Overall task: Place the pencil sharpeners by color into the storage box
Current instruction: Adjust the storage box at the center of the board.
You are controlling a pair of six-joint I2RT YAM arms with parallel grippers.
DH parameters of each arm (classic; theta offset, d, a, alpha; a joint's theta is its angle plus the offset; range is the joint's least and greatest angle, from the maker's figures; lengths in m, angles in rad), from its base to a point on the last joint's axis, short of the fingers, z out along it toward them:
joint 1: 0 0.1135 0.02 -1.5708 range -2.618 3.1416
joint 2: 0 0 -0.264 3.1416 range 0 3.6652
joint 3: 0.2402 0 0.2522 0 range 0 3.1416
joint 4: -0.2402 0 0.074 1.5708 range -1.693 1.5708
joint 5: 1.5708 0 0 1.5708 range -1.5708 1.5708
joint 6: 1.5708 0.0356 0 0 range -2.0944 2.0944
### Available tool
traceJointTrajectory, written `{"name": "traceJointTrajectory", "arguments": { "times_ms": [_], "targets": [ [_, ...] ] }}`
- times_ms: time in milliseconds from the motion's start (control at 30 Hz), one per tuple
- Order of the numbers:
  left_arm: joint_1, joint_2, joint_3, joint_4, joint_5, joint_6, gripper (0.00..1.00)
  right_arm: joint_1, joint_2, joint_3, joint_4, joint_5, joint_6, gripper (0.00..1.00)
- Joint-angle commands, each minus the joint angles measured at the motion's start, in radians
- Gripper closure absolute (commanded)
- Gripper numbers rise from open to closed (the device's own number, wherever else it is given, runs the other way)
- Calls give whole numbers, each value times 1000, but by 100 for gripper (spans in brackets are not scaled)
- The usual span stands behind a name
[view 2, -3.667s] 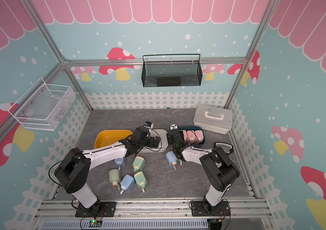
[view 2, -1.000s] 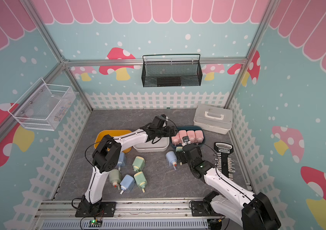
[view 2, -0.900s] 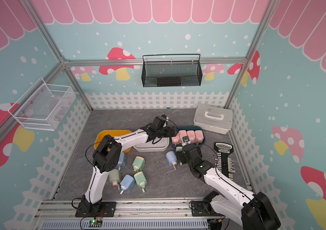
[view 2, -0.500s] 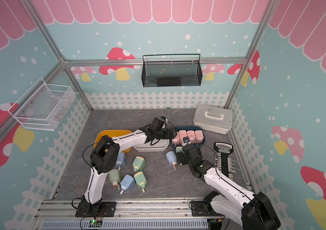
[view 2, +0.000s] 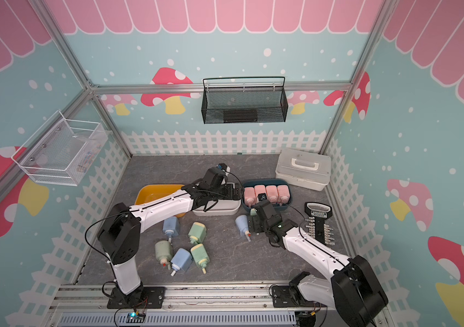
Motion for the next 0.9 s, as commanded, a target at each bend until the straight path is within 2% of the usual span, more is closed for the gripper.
{"name": "traceJointTrajectory", "arguments": {
  "times_ms": [0, 233, 467, 733, 867],
  "targets": [
    [6, -58, -49, -46, -52, 47, 1, -4, 37, 55, -52, -14, 108, 3],
    [15, -132, -147, -30, -91, 49, 1, -5, 108, 98, -90, 68, 168, 10],
    [15, -155, -183, 18, -76, 77, 1, -5, 174, 147, -195, 154, 136, 9],
    [23, -133, -158, 17, -19, 68, 1, -5, 170, 139, -178, 84, -16, 10],
    [24, -132, -155, 15, -3, 74, 1, -4, 195, 183, -207, 50, -36, 18]
  ]
}}
